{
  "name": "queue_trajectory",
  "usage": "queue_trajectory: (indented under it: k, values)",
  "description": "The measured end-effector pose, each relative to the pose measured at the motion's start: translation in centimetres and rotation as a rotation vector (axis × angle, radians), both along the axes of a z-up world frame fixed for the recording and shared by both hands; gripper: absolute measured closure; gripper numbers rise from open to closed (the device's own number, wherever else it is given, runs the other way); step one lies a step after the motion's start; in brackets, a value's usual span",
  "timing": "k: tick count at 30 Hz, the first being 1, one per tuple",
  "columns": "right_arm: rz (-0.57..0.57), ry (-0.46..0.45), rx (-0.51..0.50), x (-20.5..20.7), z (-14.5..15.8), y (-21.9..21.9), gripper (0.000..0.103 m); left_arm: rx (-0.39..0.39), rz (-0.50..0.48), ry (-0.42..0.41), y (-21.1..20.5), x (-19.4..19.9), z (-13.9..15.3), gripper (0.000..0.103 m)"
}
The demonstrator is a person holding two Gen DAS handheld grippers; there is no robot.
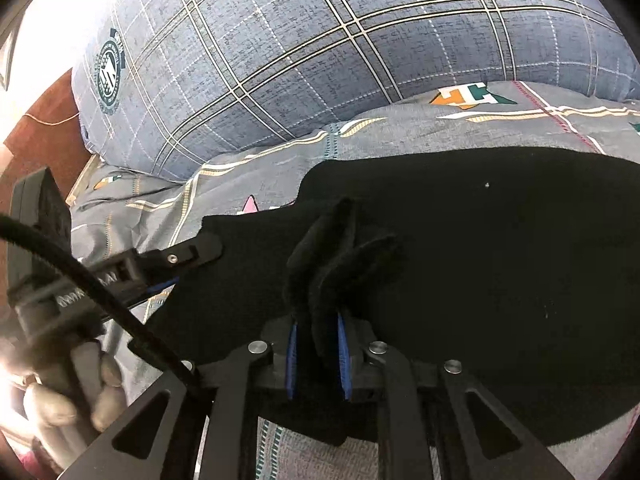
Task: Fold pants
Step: 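Grasp the folded pants edge with the left gripper while the right gripper holds the bundle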
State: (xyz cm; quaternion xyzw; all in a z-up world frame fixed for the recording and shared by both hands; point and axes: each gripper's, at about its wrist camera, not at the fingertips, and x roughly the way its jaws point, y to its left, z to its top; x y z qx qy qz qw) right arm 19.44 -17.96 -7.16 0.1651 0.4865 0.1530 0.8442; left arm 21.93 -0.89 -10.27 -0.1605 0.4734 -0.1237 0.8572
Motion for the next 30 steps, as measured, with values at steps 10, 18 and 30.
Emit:
queue_trajectory:
  k: [10, 18, 30]
  values:
    - [-0.026, 0.009, 0.114, 0.0, 0.2, -1.3, 0.073, 0.076, -0.023, -0.035, 0.4, -1.8, 1.9, 0.055]
    - [-0.143, -0.044, 0.161, -3.6, 2.6, -5.0, 0.051, 0.050, 0.046, -0.024, 4.6, -5.0, 1.8, 0.042]
    - [-0.219, -0.014, 0.238, -11.3, 0.4, -8.1, 0.051, -0.010, -0.079, 0.068, 1.3, -3.6, 1.0, 0.080]
